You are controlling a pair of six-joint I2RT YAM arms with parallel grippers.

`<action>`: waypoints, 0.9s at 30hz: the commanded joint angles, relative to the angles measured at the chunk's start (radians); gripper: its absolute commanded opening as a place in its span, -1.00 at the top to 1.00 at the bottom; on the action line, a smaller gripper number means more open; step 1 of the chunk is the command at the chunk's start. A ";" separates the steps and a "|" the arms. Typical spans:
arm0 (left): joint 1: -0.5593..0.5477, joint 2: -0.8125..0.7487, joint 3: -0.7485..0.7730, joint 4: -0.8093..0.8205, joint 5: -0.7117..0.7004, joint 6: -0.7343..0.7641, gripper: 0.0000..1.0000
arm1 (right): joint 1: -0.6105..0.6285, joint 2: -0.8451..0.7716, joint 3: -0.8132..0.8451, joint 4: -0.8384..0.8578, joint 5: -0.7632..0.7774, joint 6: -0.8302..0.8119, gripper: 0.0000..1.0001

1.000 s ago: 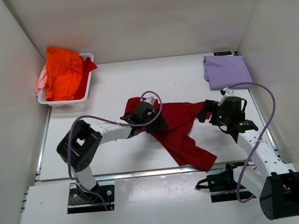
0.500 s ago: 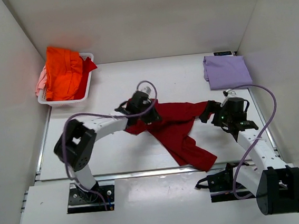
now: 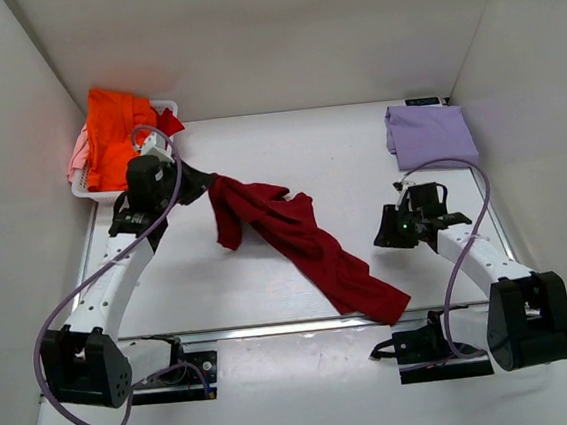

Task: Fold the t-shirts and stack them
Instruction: Flatten out the tshirt

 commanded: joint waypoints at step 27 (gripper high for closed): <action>0.128 -0.225 0.056 -0.210 -0.410 0.213 1.00 | 0.321 0.075 0.040 -0.180 -0.054 -0.091 -0.21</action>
